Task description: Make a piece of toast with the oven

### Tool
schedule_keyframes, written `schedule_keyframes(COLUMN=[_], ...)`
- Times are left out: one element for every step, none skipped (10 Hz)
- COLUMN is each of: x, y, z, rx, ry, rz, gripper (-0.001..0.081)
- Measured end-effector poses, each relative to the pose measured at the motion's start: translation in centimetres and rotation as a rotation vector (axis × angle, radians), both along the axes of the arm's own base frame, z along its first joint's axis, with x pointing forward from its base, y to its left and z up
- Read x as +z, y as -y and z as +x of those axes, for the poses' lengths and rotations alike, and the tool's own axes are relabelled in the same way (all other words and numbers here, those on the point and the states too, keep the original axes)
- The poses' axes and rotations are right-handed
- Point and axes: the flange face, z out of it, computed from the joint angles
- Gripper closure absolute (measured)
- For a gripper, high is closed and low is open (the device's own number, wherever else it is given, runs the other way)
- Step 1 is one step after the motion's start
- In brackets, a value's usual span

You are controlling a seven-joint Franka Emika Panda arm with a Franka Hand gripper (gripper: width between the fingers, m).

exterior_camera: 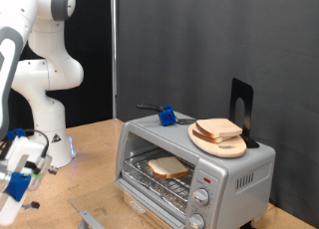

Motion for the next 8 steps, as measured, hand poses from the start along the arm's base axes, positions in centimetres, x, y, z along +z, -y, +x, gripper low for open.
schedule_keyframes(x=[-1.0,-1.9,-2.7,-3.3,-3.9,-4.2,-4.6,-4.9], y=[0.2,0.3,0.2,-0.3,-1.0,-2.0,-3.1,-4.4], z=[-0.1,-0.2,0.0,0.2,0.4,0.7,0.9,1.0], rx=[-0.002,-0.007,-0.009,-0.004,0.008,0.024,0.042,0.061], ry=[-0.003,-0.005,-0.007,-0.005,-0.004,-0.004,-0.008,-0.014], rz=[-0.017,-0.025,-0.023,-0.014,-0.003,0.010,0.025,0.039], gripper=[0.0006,0.0006,0.0006,0.0006,0.0006,0.0006,0.0006,0.0006])
